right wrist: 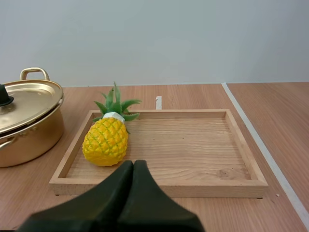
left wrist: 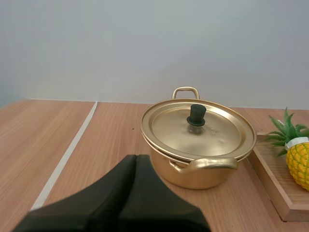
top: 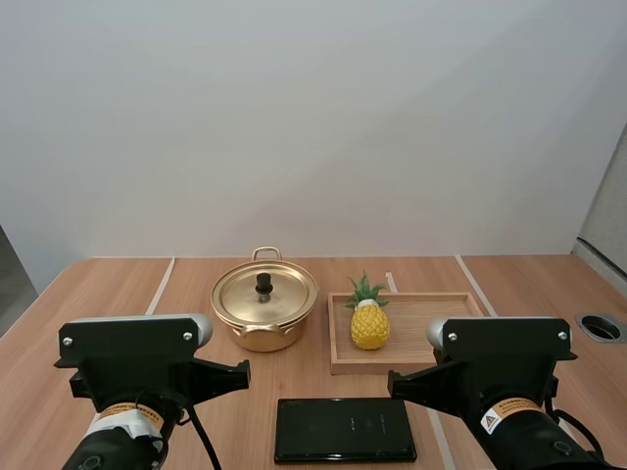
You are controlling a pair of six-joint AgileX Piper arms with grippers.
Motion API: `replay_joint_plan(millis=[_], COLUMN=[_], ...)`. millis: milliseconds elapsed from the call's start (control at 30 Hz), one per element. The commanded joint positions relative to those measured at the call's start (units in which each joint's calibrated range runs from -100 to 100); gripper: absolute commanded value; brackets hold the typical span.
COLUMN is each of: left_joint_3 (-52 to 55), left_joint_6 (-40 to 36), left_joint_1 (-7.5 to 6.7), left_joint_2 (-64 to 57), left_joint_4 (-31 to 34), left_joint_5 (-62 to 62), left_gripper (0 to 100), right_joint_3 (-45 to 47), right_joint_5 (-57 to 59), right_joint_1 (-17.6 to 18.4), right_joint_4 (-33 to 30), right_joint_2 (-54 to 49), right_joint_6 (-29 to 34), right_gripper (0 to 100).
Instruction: Open the pot, put the grape inside, and close it
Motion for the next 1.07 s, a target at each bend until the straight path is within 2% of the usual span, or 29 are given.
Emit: replay_joint_plan(millis=[0, 67, 1033], left_joint_3=[0.08, 0.08, 0.08], left_joint_6=[-0.39, -0.39, -0.39], left_joint_1=[0.93, 1.39, 1.18], left_joint_2=[-0.27, -0.27, -0.27], left_joint_4=[-0.96, -0.96, -0.96], left_joint_5=[-0.62, -0.62, -0.62], left_gripper=[0, 0, 0], right_joint_3=[0.21, 0.21, 0.21], right_joint_5=[-1.12, -1.14, -1.14], right_joint_1=[-0.15, -0.15, -0.15], right_joint_4=[0.14, 0.14, 0.14], right_joint_2=[-0.40, -0.40, -0.40], right_joint_6=[0.00, 0.00, 0.00], right_gripper=[0, 0, 0])
